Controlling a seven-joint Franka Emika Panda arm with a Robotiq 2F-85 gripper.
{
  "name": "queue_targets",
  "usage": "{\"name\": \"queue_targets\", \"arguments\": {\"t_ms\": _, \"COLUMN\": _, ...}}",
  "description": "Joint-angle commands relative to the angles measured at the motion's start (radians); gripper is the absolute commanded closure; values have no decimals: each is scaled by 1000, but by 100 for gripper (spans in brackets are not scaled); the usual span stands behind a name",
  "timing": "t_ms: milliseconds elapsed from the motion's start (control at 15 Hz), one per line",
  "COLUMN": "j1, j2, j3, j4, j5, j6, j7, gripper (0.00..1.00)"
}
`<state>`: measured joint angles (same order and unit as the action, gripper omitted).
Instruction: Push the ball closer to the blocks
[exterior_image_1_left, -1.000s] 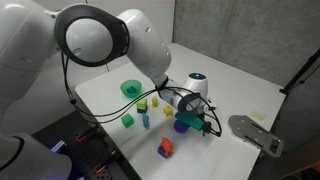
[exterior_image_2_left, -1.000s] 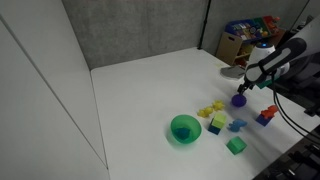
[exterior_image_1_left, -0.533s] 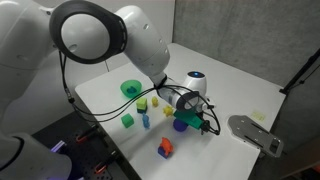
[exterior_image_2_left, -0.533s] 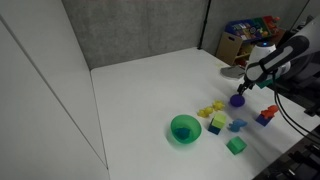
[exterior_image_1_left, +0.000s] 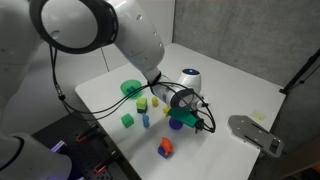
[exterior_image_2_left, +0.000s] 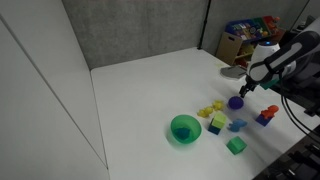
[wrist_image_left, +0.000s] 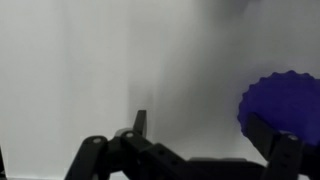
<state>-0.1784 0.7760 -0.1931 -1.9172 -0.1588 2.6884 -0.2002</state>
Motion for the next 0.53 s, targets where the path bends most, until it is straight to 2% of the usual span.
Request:
{"name": "queue_targets", "arguments": {"t_ms": 0, "j1": -8, "j2": -86, "j3": 28, "j4": -94, "j5": -28, "j6": -2, "j7": -37, "gripper": 0}}
{"name": "queue_targets", "arguments": {"t_ms": 467, "j1": -28, "j2": -251, "j3": 108, "j4": -208, "j5": -2, "j6": -19, "j7": -108, "gripper": 0}}
